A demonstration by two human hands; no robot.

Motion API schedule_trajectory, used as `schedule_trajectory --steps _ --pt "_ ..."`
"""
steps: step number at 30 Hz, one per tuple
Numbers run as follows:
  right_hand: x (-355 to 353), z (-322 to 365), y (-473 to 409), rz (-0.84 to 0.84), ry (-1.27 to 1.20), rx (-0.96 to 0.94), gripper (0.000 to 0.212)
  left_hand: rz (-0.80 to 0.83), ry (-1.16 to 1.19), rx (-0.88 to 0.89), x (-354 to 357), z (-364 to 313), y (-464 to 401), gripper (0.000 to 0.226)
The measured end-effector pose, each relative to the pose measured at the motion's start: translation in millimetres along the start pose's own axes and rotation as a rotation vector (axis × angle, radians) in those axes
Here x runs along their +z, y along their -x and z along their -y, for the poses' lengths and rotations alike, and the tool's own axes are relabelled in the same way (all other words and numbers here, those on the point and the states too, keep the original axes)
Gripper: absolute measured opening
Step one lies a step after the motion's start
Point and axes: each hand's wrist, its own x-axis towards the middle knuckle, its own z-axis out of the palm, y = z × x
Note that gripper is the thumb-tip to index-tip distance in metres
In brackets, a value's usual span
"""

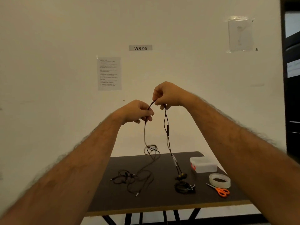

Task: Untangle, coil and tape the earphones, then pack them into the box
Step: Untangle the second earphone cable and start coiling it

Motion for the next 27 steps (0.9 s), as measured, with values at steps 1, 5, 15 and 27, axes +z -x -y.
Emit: schedule_trajectory --steps 1,5,15,27 --pt "0.1 0.5 1.1 -0.007 -0.036 -0.001 0.010 -0.009 0.011 0.008 -0.5 -0.2 1.7 0.017" --pt "2.2 3.0 2.2 -0.050 -0.116 -0.023 0.009 -0.059 0.122 0.038 0.2 -1.7 5.6 0.016" --pt "6.3 1.8 10.1 0.156 -0.288 0.025 0.036 -0.291 0.364 0.109 -2.9 -13.7 7.2 0.009" --pt "3.8 -20.8 17.1 -0.221 -0.325 0.070 0.002 0.006 0.248 -0.024 -3.1 6.7 14.8 0.021"
